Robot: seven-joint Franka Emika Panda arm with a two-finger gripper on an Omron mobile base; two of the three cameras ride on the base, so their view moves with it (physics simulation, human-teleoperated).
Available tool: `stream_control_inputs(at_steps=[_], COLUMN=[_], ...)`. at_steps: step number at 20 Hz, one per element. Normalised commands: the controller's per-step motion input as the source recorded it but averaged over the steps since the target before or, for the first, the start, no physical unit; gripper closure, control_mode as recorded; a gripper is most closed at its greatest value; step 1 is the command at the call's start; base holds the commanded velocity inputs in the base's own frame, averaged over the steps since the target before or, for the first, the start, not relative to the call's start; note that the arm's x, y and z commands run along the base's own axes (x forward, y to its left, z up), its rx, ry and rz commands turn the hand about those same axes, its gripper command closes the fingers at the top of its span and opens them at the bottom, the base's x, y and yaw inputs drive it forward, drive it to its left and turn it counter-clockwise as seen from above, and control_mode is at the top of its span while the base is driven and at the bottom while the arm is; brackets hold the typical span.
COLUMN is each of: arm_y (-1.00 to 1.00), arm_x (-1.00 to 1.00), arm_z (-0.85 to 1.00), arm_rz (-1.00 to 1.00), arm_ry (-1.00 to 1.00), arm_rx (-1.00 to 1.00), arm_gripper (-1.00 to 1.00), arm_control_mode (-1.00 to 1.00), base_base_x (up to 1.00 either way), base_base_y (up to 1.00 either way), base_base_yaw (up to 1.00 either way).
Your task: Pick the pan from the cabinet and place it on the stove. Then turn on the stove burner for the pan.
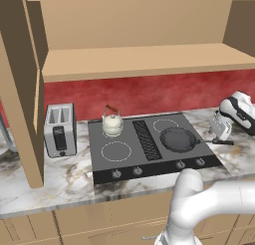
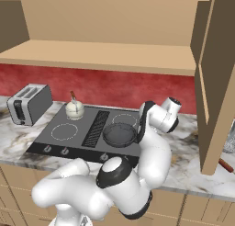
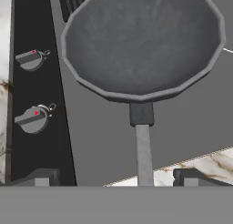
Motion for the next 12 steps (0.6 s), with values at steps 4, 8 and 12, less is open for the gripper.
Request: stream_control_inputs(at_steps=[4,8,12], arm_y=[0.08,0.1,0.16], arm_x=[-0.23,-0.21,-0.17], arm_z=[0.15,0.05,0.0], arm_rz=[-0.15,-0.21,-0.21], arm_ry=[0.07,0.08,0.06], arm_rx=[0.0,0.0,0.0], arm_gripper=[-1.0,-1.0,-1.0], arm_control_mode=[-1.0,-1.0,-1.0], base_base_x=[0.0,0.0,0.0], base_base_y=[0.0,0.0,0.0], base_base_yaw=[0.0,0.0,0.0])
